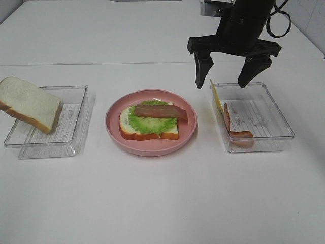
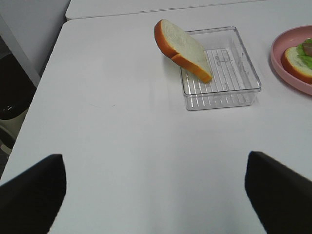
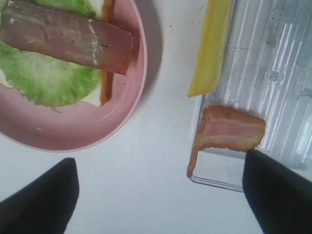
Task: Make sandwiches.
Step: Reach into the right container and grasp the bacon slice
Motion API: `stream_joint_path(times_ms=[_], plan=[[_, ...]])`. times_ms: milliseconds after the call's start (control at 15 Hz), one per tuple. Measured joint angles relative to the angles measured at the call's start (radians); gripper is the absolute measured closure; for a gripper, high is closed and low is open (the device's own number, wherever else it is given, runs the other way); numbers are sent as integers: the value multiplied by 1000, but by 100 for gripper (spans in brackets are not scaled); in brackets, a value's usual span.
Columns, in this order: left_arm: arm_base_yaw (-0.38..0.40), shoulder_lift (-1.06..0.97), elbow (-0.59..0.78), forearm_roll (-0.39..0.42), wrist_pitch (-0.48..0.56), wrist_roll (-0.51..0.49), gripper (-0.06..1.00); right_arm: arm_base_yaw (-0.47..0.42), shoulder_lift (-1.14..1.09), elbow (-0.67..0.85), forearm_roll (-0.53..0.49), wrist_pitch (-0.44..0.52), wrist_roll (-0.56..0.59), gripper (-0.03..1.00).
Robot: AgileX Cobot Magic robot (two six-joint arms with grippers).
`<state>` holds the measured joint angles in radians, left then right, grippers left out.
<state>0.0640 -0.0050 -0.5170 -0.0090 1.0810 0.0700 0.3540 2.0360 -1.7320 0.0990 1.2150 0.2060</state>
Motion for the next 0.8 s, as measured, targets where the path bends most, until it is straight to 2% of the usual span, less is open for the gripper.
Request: stream_joint_path(times_ms=[333,800], plan=[[0,0,0,0,0,0,3,0,-10,154,-6,-8,1,10],[0,0,0,0,0,0,3,-22,65,163,-26,-111,0,12]])
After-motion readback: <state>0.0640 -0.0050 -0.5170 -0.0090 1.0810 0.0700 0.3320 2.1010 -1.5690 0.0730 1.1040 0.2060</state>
